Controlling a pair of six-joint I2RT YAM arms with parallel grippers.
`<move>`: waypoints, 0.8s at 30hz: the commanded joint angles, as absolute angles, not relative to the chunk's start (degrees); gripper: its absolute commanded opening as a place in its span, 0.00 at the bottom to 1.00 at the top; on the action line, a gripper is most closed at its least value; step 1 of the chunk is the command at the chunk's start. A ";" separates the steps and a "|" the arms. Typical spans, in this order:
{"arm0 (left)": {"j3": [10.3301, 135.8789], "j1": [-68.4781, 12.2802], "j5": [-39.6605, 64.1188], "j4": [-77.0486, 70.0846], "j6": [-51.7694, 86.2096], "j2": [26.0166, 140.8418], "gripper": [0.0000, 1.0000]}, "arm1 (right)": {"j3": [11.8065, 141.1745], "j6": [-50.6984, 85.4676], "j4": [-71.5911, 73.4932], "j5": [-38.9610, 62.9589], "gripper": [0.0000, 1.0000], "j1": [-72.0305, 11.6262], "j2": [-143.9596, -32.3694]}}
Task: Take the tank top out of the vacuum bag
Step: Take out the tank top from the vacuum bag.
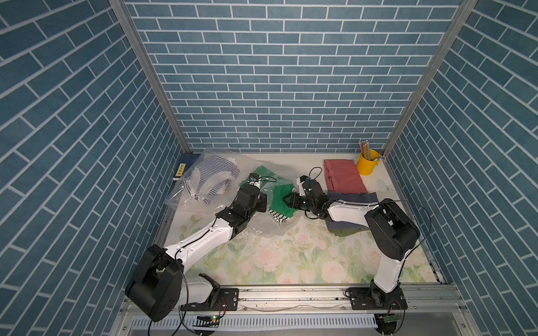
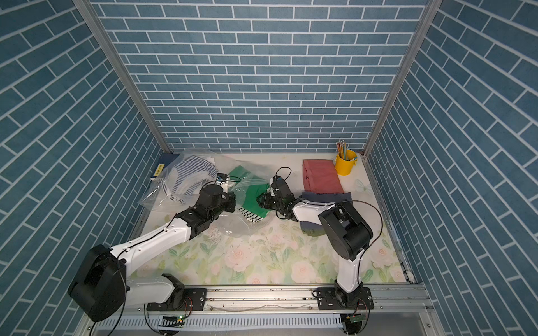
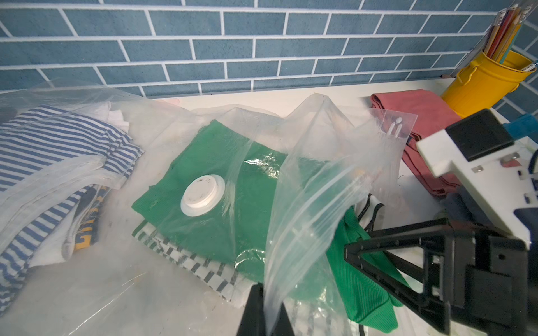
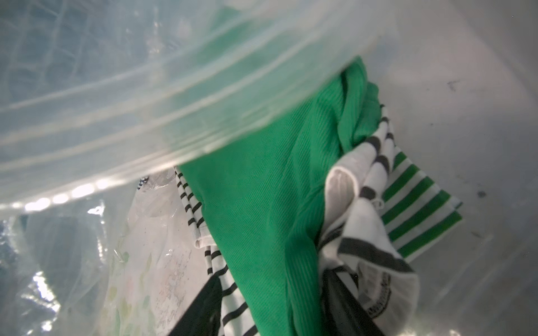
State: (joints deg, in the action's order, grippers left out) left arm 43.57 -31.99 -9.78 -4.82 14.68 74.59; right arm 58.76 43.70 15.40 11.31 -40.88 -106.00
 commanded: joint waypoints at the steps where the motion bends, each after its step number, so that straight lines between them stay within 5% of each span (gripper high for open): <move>1: 44.03 -31.29 -10.31 -5.01 14.08 74.97 0.00 | 58.31 44.55 12.34 10.94 0.54 -42.32 -104.09; 15: 44.21 -31.16 -10.59 -4.84 13.91 74.43 0.00 | 52.25 50.52 10.71 3.02 0.75 -45.00 -99.43; 19: 44.23 -31.08 -10.23 -5.00 14.00 74.45 0.00 | 52.43 50.70 11.54 5.52 0.60 -45.33 -99.32; 24: 44.30 -31.10 -9.99 -5.19 14.15 74.62 0.00 | 53.09 51.59 14.58 7.44 0.27 -46.35 -100.13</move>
